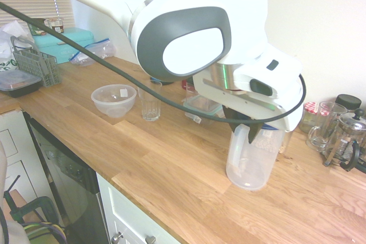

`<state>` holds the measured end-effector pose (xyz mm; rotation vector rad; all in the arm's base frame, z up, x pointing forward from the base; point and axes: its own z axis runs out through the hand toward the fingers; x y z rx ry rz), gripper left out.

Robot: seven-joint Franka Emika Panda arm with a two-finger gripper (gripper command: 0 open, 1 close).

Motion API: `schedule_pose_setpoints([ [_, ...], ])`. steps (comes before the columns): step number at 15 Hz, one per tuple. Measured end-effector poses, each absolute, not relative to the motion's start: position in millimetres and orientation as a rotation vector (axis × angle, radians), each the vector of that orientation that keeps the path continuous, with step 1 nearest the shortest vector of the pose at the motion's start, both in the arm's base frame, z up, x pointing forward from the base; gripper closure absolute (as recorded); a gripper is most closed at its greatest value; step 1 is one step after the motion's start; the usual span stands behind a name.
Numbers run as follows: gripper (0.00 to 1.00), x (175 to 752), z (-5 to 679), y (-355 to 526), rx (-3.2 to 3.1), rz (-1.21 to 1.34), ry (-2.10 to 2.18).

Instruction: Pour me some water

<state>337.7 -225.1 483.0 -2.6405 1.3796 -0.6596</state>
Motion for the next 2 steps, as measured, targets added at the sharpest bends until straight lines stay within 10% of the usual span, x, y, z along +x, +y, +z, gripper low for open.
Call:
schedule_pose_setpoints([
  [2, 0.00, 331.8, 488.2, -226.6, -2.644, -0.624, 1.388],
])
